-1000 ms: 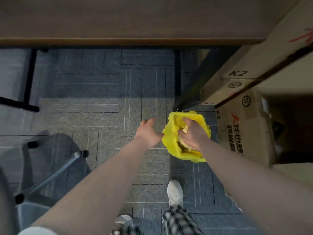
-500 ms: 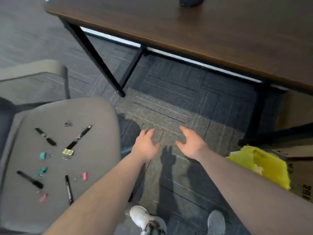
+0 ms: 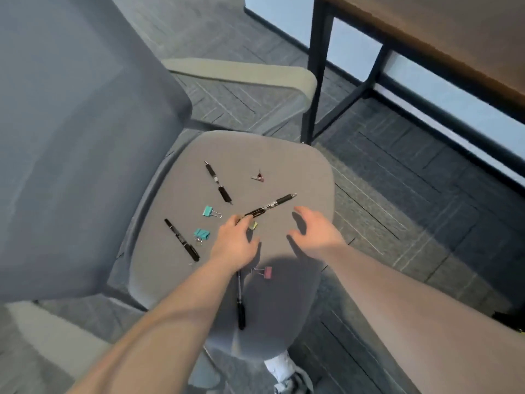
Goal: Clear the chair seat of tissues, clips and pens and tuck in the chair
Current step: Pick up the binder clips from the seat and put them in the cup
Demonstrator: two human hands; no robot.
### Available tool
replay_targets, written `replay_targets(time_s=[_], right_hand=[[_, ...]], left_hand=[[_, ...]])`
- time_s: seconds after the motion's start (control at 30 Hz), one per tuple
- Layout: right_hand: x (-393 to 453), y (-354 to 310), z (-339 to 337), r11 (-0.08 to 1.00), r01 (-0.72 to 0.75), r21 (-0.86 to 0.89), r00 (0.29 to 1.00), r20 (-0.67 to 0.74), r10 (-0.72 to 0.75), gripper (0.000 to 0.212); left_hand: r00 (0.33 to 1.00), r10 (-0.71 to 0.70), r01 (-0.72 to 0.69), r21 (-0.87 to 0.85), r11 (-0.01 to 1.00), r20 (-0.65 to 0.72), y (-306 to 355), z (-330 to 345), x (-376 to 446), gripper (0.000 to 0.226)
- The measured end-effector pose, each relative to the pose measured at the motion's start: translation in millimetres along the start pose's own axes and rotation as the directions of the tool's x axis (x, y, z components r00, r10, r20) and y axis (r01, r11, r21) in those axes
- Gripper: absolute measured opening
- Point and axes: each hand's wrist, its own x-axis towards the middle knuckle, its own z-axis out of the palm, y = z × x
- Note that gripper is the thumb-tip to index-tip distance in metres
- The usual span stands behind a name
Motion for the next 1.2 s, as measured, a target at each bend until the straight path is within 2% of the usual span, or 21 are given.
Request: replay_targets(time_s=[0.17,0.3,0.43,0.57,0.77,0.87,1.0,1.07,1.13,1.2], right_hand=[[26,-39,31,0.988,0.128,-0.083,0.992,0.03,-0.126,0.052],[38,-51,56,0.895,0.322,-0.307,0.942,0.009,-0.336,0.039],[51,-63,62,0.831,0.35,-0.432,0.933,0.078,-0.352,0.035],[60,-65,69,0.813,0.365,-0.454,0.928,0.11,-0.355,0.028],[65,-62,66,0.798,0.407,-0.445,0.911,0.132,-0.39,0.027],[61,-64,62,0.84,0.392,-0.375,0.919,0.112,-0.379,0.024],[53,-60,53,0.882,0.338,-0.328,0.941,0.093,-0.326,0.022],[48,-57,51,0.904,0.288,-0.316,0.957,0.12,-0.263,0.006],[42,-56,50,0.924,0.218,-0.315,0.972,0.155,-0.177,0.007],[35,-55,50,0.931,0.163,-0.327,0.976,0.19,-0.104,0.007]], left_hand=[[0.983,-0.149,0.151,0.008,0.989,-0.111,-54,-4,1,0.043],[0.966,-0.192,0.199,0.024,0.98,-0.174,-81,-1,10,0.035],[0.959,-0.219,0.231,0.046,0.972,-0.18,-93,1,21,0.038],[0.959,-0.26,0.269,0.074,0.96,-0.112,-97,-1,33,0.038],[0.973,-0.212,0.223,0.143,0.964,-0.092,-97,1,44,0.041],[0.975,-0.2,0.209,0.089,0.974,-0.097,-96,-3,44,0.04],[0.968,-0.168,0.162,-0.047,0.986,-0.186,-96,-9,33,0.033],[0.975,-0.126,0.114,-0.079,0.99,-0.183,-98,-11,23,0.023],[0.98,-0.12,0.1,-0.126,0.987,-0.161,-100,-12,12,0.006],[0.985,-0.144,0.126,-0.171,0.977,-0.096,-102,-12,3,0.02]])
